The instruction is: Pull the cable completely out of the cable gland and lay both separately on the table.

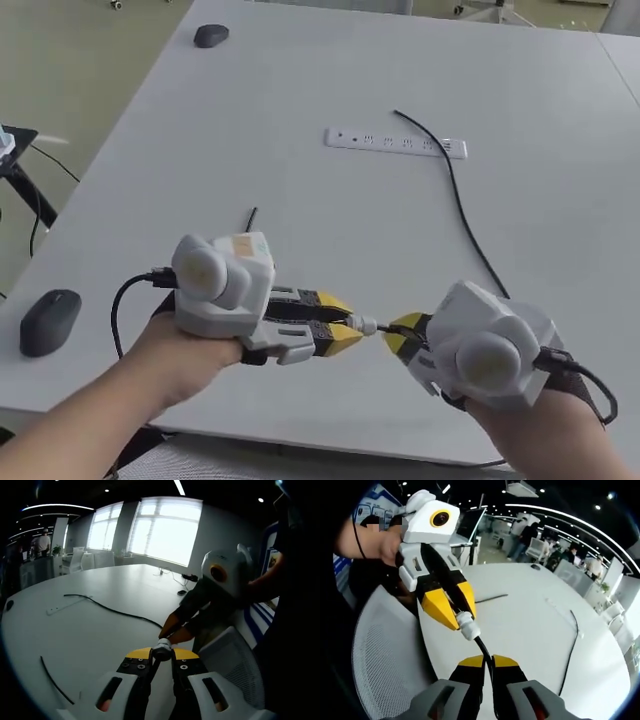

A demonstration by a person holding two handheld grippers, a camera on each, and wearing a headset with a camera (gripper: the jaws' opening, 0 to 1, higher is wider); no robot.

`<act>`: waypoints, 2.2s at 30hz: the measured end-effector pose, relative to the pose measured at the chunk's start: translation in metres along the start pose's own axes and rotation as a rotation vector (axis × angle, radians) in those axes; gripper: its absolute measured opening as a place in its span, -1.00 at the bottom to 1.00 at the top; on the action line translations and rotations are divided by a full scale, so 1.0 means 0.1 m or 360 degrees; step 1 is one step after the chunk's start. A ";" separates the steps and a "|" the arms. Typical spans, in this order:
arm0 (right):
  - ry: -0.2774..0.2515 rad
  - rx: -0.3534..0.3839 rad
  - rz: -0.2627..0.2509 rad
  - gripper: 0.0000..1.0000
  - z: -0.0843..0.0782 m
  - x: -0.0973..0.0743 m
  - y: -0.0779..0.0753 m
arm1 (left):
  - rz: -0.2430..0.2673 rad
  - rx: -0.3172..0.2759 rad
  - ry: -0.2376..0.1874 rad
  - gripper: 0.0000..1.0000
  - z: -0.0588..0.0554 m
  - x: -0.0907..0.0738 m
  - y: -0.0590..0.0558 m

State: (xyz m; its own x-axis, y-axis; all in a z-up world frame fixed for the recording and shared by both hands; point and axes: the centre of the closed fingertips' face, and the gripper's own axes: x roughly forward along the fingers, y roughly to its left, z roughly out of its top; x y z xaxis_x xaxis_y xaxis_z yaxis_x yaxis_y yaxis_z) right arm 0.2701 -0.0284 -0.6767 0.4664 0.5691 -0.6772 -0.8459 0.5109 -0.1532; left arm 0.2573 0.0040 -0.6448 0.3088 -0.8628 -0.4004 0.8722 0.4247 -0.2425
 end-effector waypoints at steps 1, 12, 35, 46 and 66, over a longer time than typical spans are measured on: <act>0.0010 0.0030 -0.0005 -1.00 -0.02 0.00 -0.02 | 0.0000 -0.0006 -0.0005 -0.71 0.00 0.00 0.00; 0.0105 0.0294 -0.0046 -1.00 -0.37 0.08 -0.16 | -0.0007 -0.0014 -0.0028 -0.70 0.02 0.00 -0.02; 0.0273 0.0734 -0.0092 -1.00 -0.82 0.21 -0.25 | 0.0018 0.0004 -0.0023 -0.70 0.02 0.01 0.03; 0.0234 0.0595 -0.0094 -0.98 -0.75 0.20 -0.25 | 0.0050 -0.0004 -0.0024 -0.70 0.01 -0.03 0.10; 0.0024 0.0182 0.0009 -0.65 -0.19 -0.02 -0.13 | 0.0040 -0.0027 -0.0025 -0.70 0.03 -0.05 0.13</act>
State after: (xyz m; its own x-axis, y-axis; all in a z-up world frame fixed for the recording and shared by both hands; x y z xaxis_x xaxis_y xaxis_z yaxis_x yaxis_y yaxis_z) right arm 0.2751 -0.0483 -0.6867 0.4571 0.5631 -0.6885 -0.8131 0.5782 -0.0669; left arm 0.2685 0.0135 -0.6432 0.3366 -0.8559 -0.3926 0.8576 0.4508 -0.2474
